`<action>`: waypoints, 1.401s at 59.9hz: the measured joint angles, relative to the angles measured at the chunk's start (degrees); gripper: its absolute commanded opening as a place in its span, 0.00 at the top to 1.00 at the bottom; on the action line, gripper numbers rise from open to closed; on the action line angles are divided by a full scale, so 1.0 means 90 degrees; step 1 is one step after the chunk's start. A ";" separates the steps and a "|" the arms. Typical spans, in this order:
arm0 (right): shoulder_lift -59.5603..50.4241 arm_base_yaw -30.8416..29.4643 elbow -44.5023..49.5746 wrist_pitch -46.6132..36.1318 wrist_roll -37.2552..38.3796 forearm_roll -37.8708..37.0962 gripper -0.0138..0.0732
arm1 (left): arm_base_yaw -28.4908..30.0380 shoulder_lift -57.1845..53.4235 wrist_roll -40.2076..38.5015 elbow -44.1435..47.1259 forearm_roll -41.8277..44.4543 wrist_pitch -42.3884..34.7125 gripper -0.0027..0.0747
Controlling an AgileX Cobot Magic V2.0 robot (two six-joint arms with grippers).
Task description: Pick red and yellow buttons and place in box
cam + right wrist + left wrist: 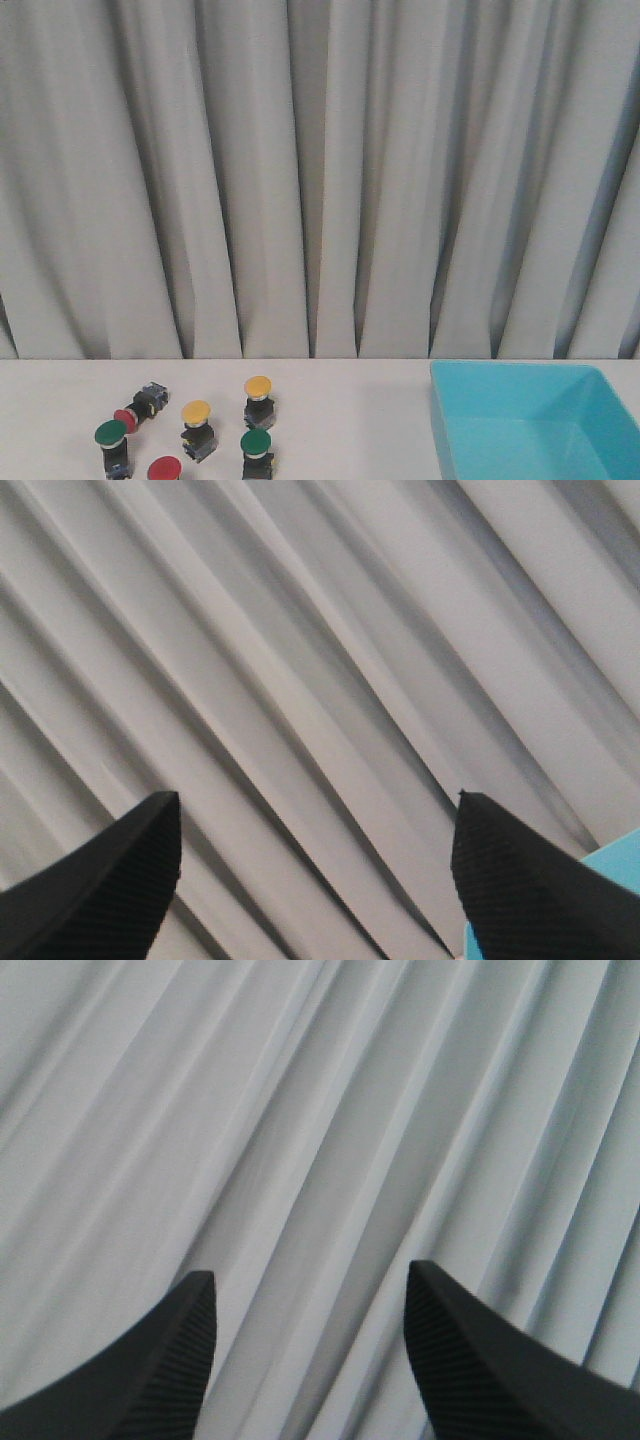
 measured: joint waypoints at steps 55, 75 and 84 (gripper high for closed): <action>0.2825 0.0000 -0.2209 0.2257 -0.2819 -0.0802 0.22 | -0.0006 0.6524 0.5653 -0.5539 -0.2639 0.5293 0.41; 0.3153 0.0000 -0.2215 0.2257 -0.2851 -0.0774 0.22 | -0.0006 0.8451 0.6518 -0.5847 -0.4907 0.4927 0.41; 0.3153 0.0000 -0.2215 0.2257 -0.2859 -0.0774 0.22 | -0.0006 0.8968 0.7307 -0.5847 -0.5010 0.5264 0.41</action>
